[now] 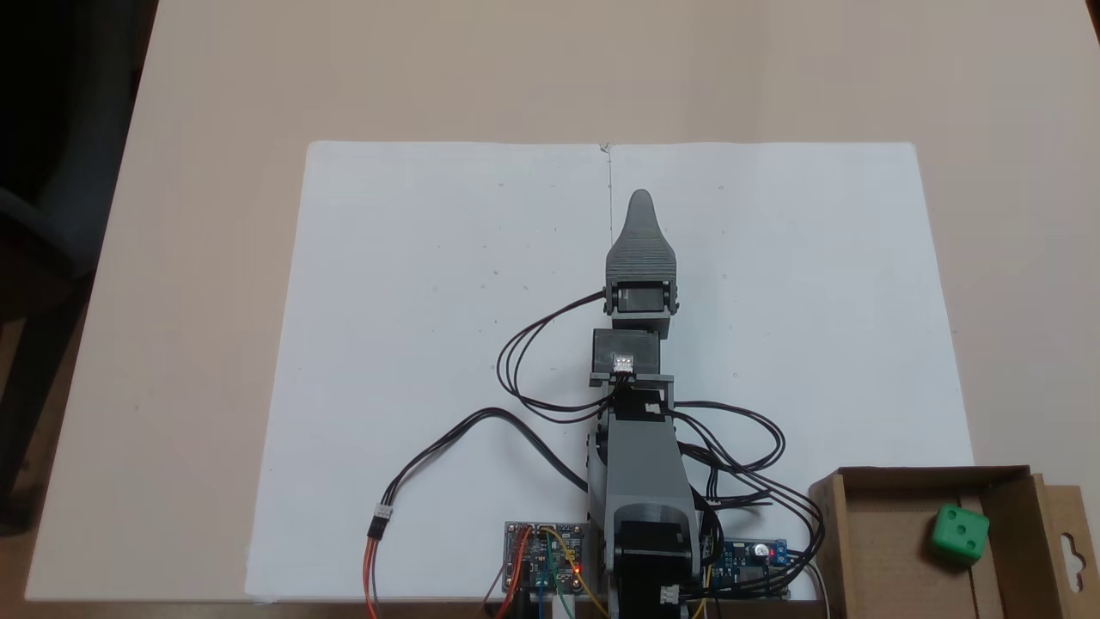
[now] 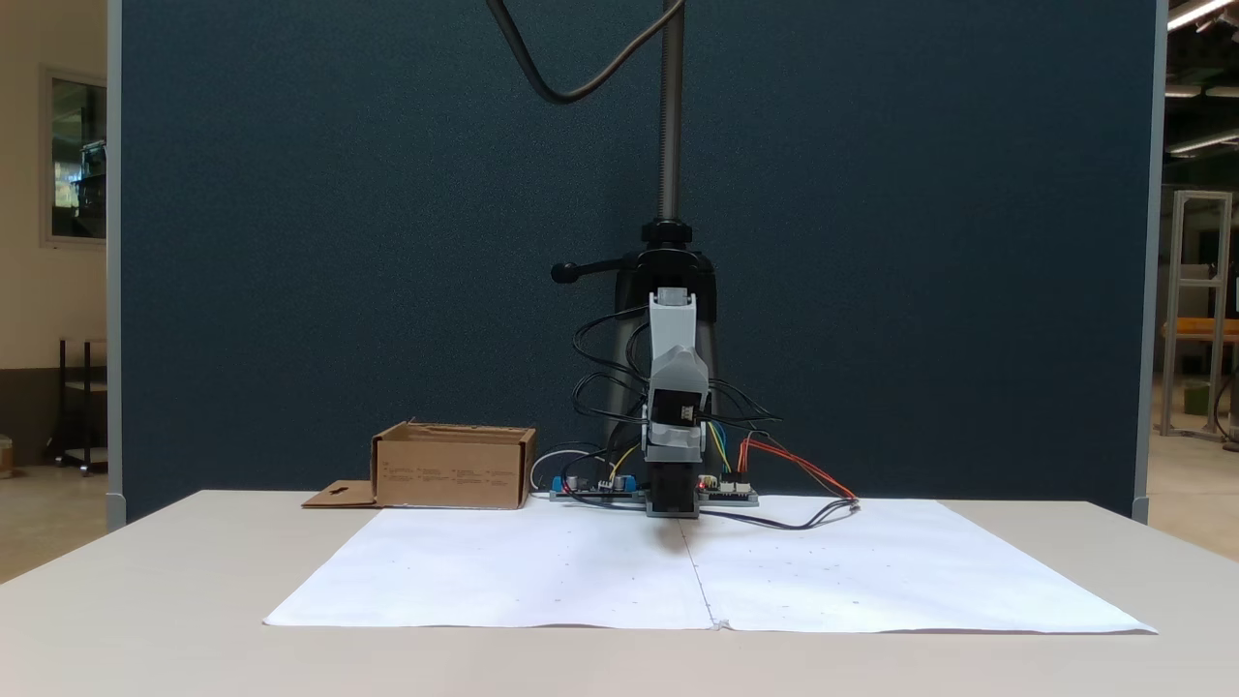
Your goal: Grasp a green dice and put it in the bin.
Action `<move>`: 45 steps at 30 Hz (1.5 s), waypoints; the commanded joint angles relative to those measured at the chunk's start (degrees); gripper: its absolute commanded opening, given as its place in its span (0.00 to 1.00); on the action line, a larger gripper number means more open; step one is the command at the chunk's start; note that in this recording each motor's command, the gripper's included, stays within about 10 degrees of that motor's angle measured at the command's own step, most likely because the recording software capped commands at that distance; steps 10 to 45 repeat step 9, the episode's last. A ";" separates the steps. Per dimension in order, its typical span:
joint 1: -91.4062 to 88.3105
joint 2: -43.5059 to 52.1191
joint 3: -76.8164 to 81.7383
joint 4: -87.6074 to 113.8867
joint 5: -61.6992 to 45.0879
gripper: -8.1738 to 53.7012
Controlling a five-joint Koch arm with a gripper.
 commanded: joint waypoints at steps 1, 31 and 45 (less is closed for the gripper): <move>1.05 6.59 10.00 -10.00 -4.39 0.83; 2.02 6.24 10.00 -10.00 -4.13 0.85; 2.02 6.24 10.00 -10.00 -4.13 0.85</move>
